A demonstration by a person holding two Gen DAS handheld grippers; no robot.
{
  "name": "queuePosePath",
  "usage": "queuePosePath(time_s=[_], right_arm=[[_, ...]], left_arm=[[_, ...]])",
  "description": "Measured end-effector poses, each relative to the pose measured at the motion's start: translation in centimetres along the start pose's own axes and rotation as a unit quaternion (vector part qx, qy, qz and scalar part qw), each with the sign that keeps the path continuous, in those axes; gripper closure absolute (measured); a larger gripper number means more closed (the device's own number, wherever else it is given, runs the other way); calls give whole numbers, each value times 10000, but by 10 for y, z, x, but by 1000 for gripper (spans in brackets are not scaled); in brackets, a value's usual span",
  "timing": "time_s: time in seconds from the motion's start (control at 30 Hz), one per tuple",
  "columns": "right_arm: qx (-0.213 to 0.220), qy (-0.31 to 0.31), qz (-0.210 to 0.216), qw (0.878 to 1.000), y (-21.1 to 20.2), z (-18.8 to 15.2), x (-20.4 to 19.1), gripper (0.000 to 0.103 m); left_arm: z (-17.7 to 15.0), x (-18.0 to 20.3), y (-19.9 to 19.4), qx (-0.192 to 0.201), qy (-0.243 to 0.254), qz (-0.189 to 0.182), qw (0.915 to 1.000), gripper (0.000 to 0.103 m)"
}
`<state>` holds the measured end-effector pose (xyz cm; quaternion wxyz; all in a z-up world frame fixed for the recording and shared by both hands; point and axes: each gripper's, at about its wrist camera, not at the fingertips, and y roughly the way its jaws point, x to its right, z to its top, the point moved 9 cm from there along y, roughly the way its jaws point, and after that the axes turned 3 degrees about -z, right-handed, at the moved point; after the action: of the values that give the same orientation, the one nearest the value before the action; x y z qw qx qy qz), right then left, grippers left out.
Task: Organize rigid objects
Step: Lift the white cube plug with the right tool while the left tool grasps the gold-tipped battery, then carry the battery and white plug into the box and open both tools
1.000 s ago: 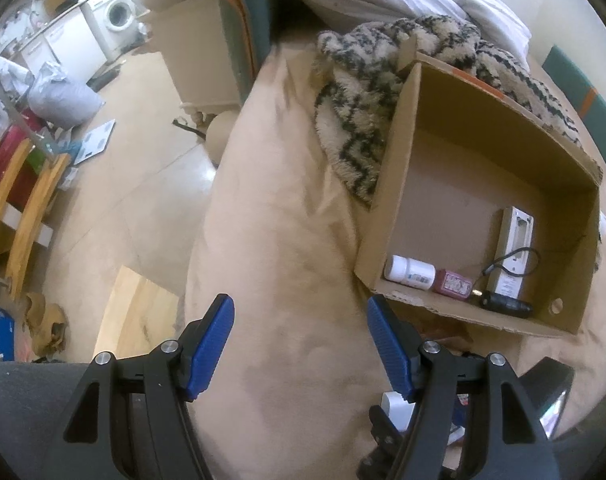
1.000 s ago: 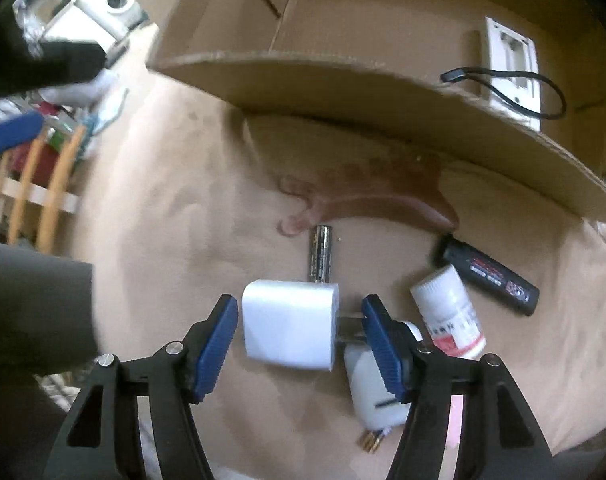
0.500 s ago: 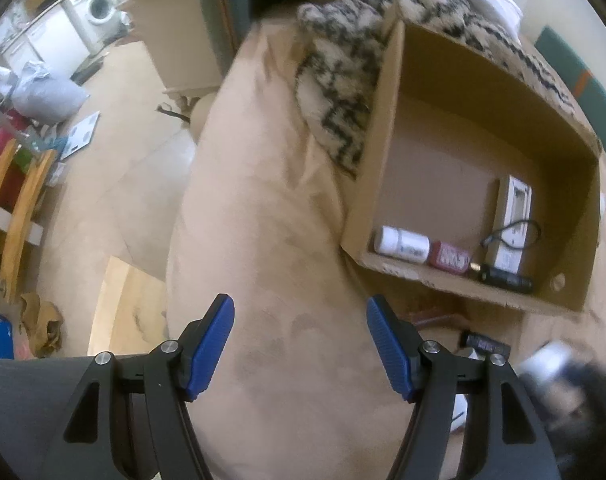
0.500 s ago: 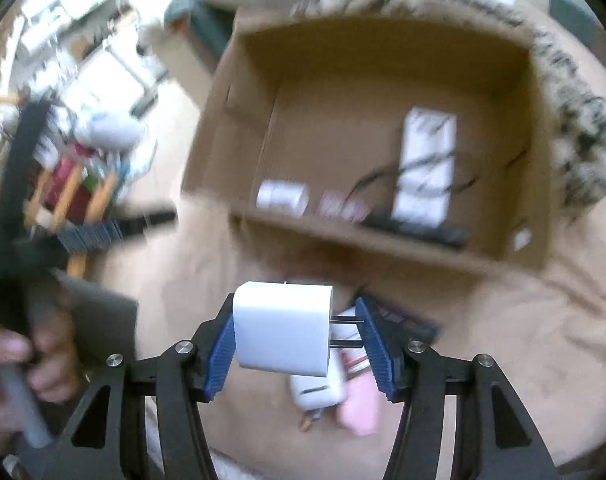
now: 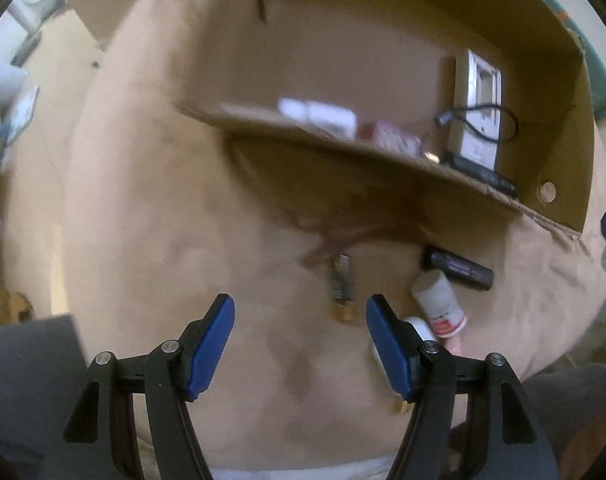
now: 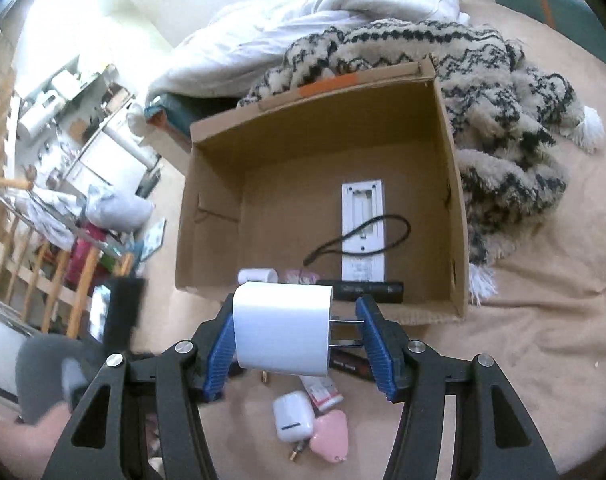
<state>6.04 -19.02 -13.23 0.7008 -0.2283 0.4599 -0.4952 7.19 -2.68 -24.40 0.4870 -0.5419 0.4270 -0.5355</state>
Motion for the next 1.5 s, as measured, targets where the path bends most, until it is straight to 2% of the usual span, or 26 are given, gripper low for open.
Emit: queuePosePath(time_s=[0.17,0.3,0.37,0.43,0.5,0.8,0.9,1.1,1.33,1.5], right_arm=[[-60,55,53,10000,-1,0,5,42],[-76,82,64,9999,-1,-1,7,42],[-77,102,76,9999,-1,-1,8,42],[-64,101,89,9999,0,0,7,42],[-64,99,87,9999,0,0,6,42],[-178,51,-37,9998,4,-5,6,42],[-208,96,-62,9997,5,-5,9,42],[-247,75,-73,9996,7,-9,8,42],[-176,15,-89,9998,4,-6,6,42],[35,-103,-153,9998,-1,11,5,42]], left_arm=[[-2,16,24,-138,70,202,9997,53],[0,13,32,-117,28,410,9991,57],[0,12,32,-93,82,516,9986,71],[0,11,31,-105,117,471,9988,86],[-1,9,27,-119,105,460,9988,91],[-8,-9,14,-94,153,662,9976,94],[-6,-28,-3,198,30,891,9958,94],[3,-43,-44,678,-147,869,9938,94],[31,-33,-103,1413,9,854,9863,94],[55,-22,-137,1890,104,836,9783,94]])
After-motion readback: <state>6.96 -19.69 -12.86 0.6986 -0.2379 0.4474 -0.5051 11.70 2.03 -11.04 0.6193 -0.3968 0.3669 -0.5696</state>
